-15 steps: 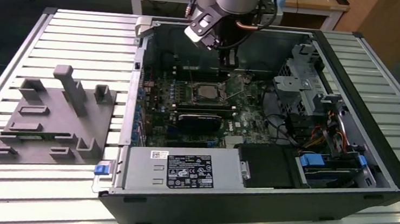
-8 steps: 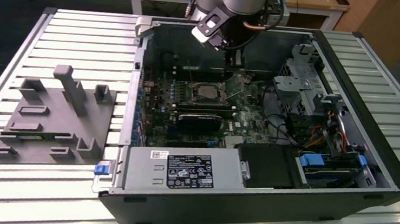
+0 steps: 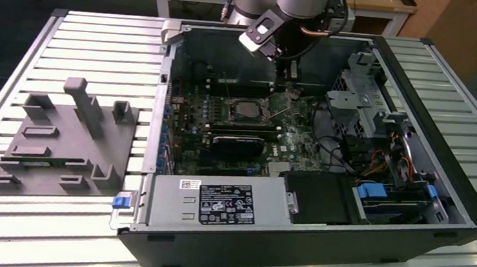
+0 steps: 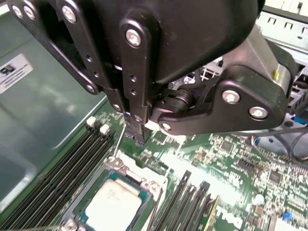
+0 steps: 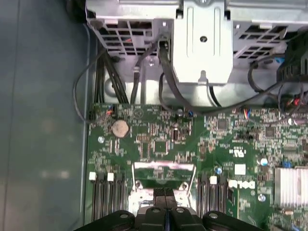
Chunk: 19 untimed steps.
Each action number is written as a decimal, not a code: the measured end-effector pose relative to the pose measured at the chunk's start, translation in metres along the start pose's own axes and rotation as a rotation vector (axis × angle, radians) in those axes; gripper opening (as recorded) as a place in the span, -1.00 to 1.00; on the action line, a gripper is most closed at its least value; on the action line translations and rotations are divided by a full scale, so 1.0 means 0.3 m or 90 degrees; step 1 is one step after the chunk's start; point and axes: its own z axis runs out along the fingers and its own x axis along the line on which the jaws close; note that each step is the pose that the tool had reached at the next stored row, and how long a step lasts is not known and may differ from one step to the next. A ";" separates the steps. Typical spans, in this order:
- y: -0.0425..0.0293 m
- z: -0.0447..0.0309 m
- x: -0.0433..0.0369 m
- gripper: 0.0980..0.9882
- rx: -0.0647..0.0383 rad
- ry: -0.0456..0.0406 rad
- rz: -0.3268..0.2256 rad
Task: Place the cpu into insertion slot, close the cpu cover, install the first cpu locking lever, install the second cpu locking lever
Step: 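Close the cpu cover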
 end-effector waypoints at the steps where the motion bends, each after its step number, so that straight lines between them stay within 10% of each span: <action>1: 0.009 0.000 0.000 -0.98 0.000 0.0000 0.000; 13: 0.125 0.006 -0.001 -0.98 0.000 -0.0001 0.000; 19: 0.145 0.007 -0.001 -0.98 0.000 -0.0001 0.000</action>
